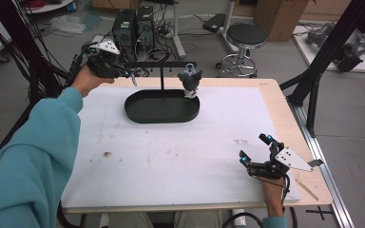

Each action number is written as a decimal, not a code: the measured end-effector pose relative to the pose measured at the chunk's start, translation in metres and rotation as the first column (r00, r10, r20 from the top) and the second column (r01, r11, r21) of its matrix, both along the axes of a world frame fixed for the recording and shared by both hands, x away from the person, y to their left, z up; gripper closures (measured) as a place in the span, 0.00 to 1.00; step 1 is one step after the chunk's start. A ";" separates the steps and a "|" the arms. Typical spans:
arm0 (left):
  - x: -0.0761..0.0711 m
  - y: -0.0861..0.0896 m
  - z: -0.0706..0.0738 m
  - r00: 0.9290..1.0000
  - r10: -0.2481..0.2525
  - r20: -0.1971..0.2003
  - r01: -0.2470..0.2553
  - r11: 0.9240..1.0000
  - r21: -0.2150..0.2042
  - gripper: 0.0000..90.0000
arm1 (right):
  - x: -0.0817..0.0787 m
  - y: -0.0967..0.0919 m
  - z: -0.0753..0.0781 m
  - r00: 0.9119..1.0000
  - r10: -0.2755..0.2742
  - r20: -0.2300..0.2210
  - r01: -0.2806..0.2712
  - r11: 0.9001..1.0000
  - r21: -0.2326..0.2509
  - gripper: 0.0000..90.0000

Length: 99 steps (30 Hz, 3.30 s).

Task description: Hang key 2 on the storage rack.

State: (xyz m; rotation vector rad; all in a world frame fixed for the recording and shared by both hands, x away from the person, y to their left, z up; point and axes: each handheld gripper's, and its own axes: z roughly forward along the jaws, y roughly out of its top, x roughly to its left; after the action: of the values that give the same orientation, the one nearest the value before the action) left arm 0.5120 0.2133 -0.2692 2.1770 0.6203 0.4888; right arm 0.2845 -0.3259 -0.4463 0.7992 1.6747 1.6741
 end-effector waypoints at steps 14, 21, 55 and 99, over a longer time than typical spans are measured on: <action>0.009 0.006 -0.005 1.000 0.018 -0.003 -0.018 1.000 -0.011 0.98 | -0.002 0.001 -0.009 1.000 -0.003 0.019 0.003 1.000 0.005 0.01; 0.013 0.003 0.002 1.000 0.017 -0.001 -0.017 1.000 0.008 0.98 | -0.003 0.002 -0.011 1.000 -0.001 0.013 0.001 1.000 0.004 0.01; 0.027 0.006 -0.008 0.996 0.089 -0.004 -0.089 0.996 -0.027 0.98 | -0.003 0.002 -0.011 1.000 -0.007 0.019 0.007 1.000 0.005 0.01; -0.142 0.073 -0.052 0.964 0.113 0.242 -0.004 0.912 -0.410 0.02 | -0.002 0.001 -0.012 1.000 0.000 0.003 0.000 1.000 0.008 0.01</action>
State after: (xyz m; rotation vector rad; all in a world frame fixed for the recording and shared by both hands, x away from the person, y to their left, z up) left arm 0.3697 0.2864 -0.3211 1.6687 0.5835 0.6084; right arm 0.2828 -0.3244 -0.4579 0.7997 1.6668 1.6818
